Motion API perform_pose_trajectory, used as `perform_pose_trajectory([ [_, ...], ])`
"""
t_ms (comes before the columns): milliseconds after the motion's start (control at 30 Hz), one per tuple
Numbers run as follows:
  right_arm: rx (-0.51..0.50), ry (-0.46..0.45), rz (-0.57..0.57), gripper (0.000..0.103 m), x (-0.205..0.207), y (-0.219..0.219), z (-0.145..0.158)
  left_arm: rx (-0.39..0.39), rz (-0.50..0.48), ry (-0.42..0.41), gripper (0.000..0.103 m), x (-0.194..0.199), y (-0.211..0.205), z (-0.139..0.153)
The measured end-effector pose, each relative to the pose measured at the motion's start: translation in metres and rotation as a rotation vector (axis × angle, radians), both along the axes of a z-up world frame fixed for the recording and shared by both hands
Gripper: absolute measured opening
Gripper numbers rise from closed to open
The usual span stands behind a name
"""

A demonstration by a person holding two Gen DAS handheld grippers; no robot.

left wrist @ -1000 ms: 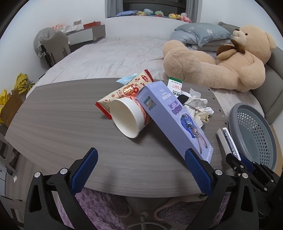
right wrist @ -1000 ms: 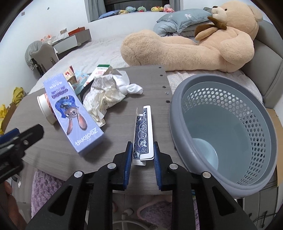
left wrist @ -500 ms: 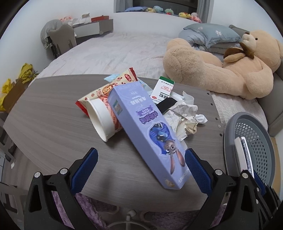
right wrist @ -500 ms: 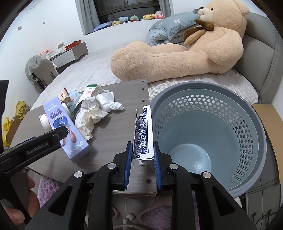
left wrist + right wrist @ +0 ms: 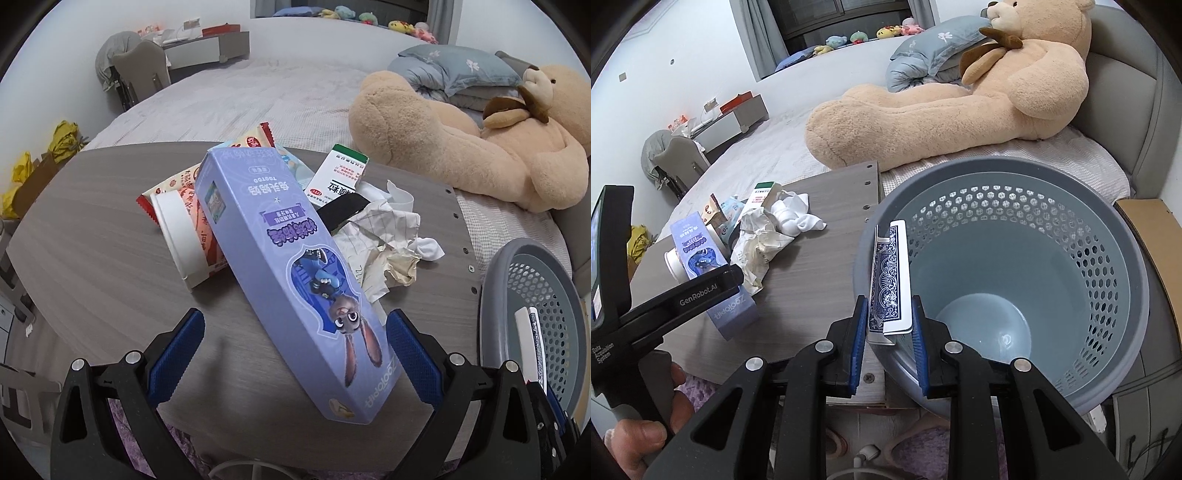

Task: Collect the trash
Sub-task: 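Carry the card deck over the grey basket with the right tool while the left grasps the lavender box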

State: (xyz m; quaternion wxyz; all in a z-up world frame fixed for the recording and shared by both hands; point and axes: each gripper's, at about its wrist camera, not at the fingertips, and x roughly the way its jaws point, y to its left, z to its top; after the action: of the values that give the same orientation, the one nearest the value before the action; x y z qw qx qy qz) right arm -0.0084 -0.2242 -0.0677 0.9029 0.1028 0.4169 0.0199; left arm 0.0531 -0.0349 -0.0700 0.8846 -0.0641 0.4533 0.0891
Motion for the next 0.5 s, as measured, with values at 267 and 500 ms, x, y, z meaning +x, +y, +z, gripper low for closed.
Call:
perform_pose_trajectory([
  [267, 0.003, 0.001, -0.011, 0.023, -0.004, -0.0026, 0.0002, -0.035, -0.043, 0.017, 0.07, 0.0063, -0.001, -0.0055],
  [500, -0.008, -0.001, -0.007, 0.023, -0.005, 0.0012, 0.002, -0.066, -0.097, 0.011, 0.037, 0.002, -0.0025, -0.004],
])
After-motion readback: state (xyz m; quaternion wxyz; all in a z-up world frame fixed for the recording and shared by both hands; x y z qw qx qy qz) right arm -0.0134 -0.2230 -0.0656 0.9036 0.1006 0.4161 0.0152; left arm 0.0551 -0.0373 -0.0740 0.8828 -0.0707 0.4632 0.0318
